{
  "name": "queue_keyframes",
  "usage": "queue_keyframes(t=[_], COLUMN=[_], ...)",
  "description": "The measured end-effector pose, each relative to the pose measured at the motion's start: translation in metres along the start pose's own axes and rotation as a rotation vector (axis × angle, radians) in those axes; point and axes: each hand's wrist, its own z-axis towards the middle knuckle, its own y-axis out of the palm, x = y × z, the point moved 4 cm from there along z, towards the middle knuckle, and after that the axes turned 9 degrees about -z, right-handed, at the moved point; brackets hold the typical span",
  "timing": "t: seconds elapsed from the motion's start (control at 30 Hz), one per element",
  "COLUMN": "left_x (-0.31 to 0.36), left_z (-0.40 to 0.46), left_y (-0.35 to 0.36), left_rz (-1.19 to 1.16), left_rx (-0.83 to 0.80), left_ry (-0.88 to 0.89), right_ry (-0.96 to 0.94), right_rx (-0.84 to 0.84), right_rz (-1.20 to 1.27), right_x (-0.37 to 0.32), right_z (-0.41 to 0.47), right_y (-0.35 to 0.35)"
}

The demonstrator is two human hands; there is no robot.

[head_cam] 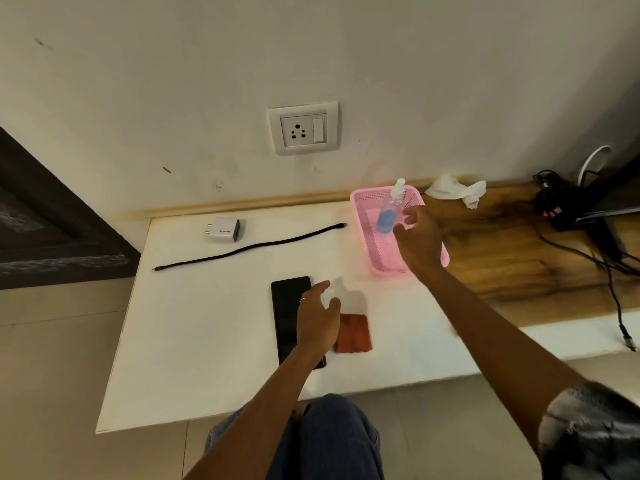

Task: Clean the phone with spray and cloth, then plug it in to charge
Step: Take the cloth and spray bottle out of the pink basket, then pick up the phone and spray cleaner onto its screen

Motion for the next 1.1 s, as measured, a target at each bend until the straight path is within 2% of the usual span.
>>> queue_keyframes(t=[0.3, 0.47, 0.57, 0.7, 0.77, 0.87, 1.0, 1.1], left_x=[-0.007, -0.012, -0.021, -0.035, -0.04, -0.044, -0.039, -0.042], left_z=[0.017, 0.009, 0.0, -0.008, -0.009, -0.009, -0.007, 0.002], left_y=[-0.017, -0.035, -0.051, -0.071, -0.074, -0.072, -0.07, -0.077], left_rz=[-0.091, 0.01, 0.058, 0.063, 0.047, -0.022, -0.106, -0.25], left_rx=[0.016, 0.108, 0.252, 0.442, 0.416, 0.327, 0.297, 0.309], left_ry=[0.079, 0.193, 0.209, -0.018, -0.138, -0.219, -0.282, -0.434], right_ry=[0.028, 0.032, 0.032, 0.027, -0.003, -0.072, -0.074, -0.071], right_rx=[-0.129, -0.035, 0.0, 0.08, 0.125, 0.162, 0.099, 0.034], right_rz=[0.032, 0.029, 0.123, 0.202, 0.229, 0.26, 0.31, 0.366], right_x=[-0.001, 0.005, 0.004, -0.008, -0.019, -0.033, -0.045, -0.046], right_z=[0.057, 0.061, 0.052, 0.031, 0.014, -0.014, -0.052, -0.079], right_y=[0.035, 0.039, 0.033, 0.018, 0.007, -0.007, -0.015, -0.016])
